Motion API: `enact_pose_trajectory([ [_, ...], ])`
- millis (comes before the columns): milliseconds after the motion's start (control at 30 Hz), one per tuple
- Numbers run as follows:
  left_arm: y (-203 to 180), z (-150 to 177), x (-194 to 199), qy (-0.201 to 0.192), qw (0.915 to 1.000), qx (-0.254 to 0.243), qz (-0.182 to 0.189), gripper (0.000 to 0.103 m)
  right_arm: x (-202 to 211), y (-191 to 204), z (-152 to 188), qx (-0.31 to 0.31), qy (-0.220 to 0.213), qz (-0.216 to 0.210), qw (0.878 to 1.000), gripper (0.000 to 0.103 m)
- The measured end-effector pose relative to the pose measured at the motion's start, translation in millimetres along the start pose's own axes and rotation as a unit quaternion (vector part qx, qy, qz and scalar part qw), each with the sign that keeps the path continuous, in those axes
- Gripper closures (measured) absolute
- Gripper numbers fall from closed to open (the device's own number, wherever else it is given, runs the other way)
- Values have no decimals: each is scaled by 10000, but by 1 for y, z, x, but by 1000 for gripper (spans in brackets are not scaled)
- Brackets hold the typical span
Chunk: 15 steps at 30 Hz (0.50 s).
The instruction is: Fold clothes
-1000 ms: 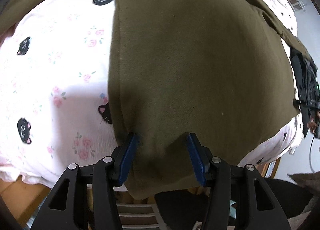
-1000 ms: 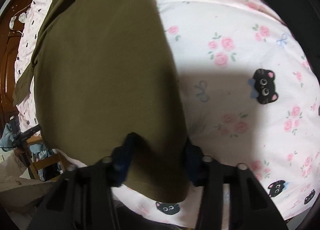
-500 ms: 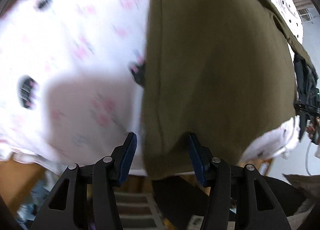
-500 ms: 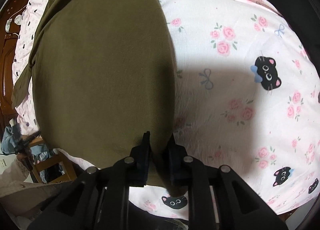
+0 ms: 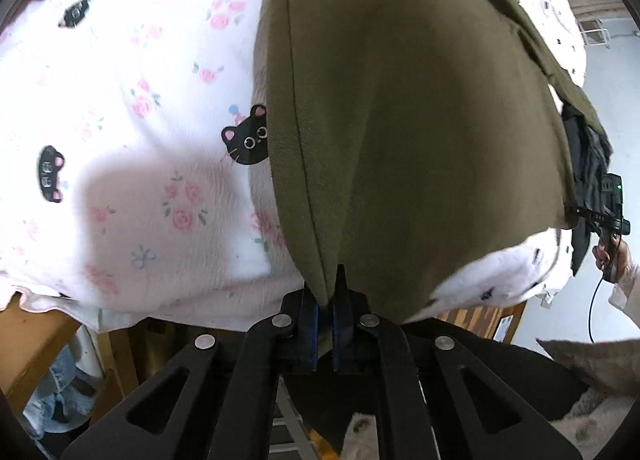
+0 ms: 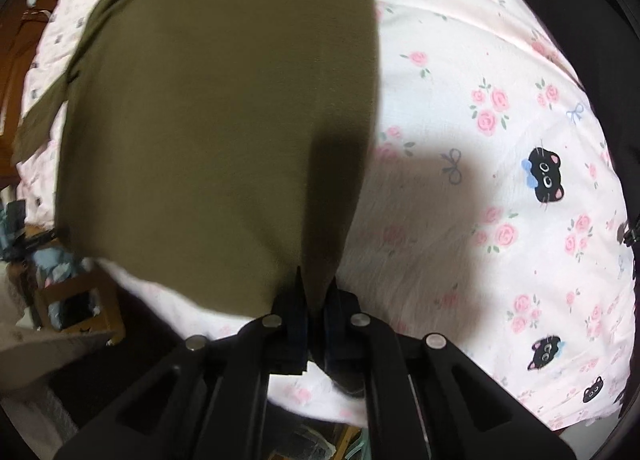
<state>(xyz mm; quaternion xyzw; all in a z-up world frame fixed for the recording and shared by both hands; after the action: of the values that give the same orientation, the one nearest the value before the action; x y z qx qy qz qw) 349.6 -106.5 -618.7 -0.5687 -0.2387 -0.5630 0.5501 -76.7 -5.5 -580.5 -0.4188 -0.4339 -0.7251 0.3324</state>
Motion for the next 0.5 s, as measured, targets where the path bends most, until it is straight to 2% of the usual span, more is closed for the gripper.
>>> enact_pose_trajectory([
  [133,-1,3,22,-76,9997,-89,-205,99,17,7,23,197,99,-281,9994,98],
  [200,25,11,54,-261,9989,-69,-373,99,24,12,36,305,188,-410,9985,98],
  [300,34,16,91,-494,9981,15,-367,99,39,18,56,387,260,-807,9957,98],
  [400,45,23,114,-464,9980,24,-420,99,64,22,69,332,181,-1328,9904,98],
  [500,40,25,109,-196,9983,38,-555,99,80,21,83,415,308,-1492,9875,98],
])
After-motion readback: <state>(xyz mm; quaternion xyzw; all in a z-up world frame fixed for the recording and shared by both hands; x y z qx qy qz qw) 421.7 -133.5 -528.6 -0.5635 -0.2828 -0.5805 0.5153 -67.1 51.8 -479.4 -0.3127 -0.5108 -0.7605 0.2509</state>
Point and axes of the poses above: each gripper's, at about its wrist camera, not at the fingertips, and x roughly against the way its jaws point, y to its left, z to its underside, the point moved 7 cm from there along -x, roughly the way its jaws point, and after that the axes turned 9 degrees about y, right-handed, at the moved point
